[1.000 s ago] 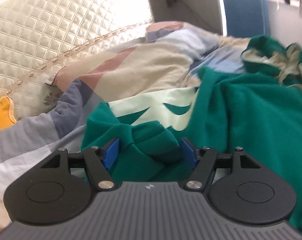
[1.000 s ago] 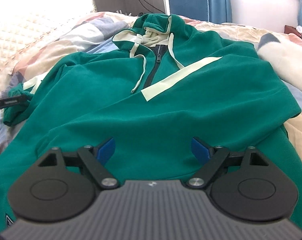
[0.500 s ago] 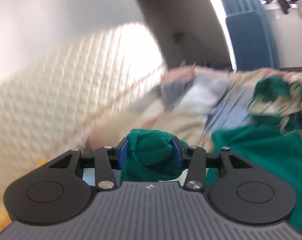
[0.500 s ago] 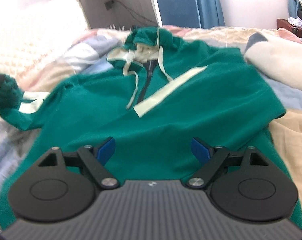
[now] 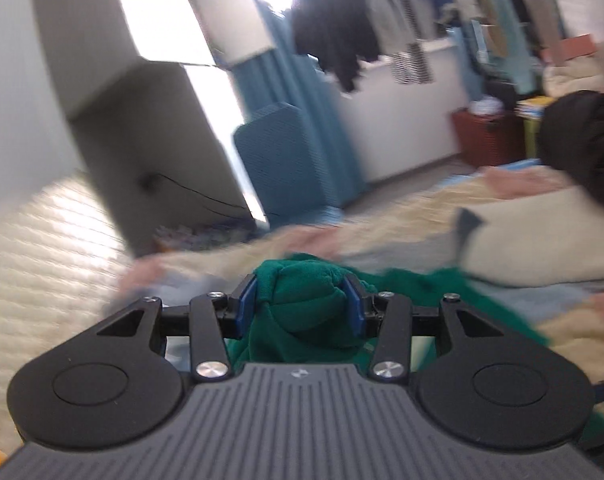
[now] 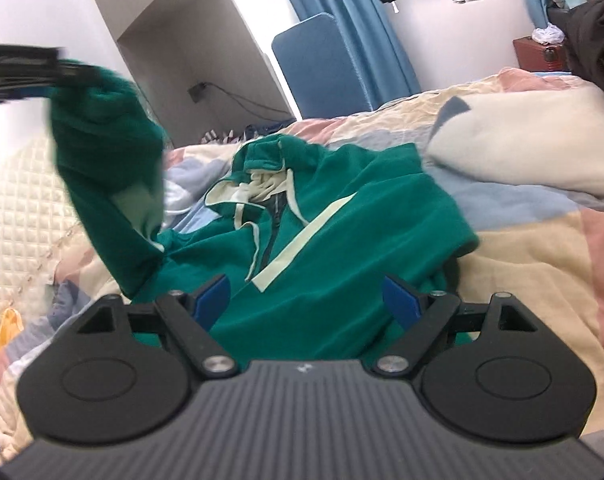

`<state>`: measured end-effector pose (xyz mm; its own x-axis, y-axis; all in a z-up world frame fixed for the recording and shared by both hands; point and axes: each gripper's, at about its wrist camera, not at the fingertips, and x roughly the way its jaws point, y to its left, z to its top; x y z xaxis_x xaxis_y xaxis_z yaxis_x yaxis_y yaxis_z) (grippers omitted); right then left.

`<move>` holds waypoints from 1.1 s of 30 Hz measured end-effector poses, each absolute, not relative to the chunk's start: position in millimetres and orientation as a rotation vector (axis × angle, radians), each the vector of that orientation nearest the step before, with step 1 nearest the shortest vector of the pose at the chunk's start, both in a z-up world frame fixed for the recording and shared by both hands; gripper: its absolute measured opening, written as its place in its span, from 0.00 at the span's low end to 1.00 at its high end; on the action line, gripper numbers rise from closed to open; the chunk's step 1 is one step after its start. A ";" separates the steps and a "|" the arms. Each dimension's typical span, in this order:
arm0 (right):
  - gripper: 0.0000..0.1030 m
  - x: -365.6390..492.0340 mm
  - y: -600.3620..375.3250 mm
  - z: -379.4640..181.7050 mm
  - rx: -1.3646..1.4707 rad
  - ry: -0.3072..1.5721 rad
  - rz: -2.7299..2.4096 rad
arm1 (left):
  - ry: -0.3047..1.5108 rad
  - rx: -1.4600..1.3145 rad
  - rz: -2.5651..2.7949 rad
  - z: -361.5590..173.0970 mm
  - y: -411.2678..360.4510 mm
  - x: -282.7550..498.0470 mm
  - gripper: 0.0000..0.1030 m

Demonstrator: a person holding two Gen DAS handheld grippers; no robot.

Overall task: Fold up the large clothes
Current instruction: 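Lift the sleeve with the left gripper and fold it across the body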

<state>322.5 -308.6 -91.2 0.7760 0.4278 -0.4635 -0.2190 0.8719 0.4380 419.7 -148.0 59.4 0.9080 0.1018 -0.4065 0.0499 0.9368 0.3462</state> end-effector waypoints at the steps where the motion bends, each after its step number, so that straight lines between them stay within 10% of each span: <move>1: 0.82 323.0 -313.2 -92.9 0.390 0.586 0.356 | 0.454 0.337 -0.001 48.1 -158.1 424.2 0.50; 16: 0.82 341.5 -340.2 -105.8 0.472 0.584 0.233 | 0.639 -0.170 -0.260 -39.6 -109.4 422.8 0.83; 33: 0.81 370.2 -272.1 -137.0 0.340 0.697 0.281 | 0.664 -0.695 0.028 -198.8 115.7 414.9 0.84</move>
<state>370.2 -272.1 -137.0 0.7330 0.3623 -0.5757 -0.1383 0.9081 0.3953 414.9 115.7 -198.8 0.7957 -0.1899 -0.5752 -0.2369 0.7764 -0.5841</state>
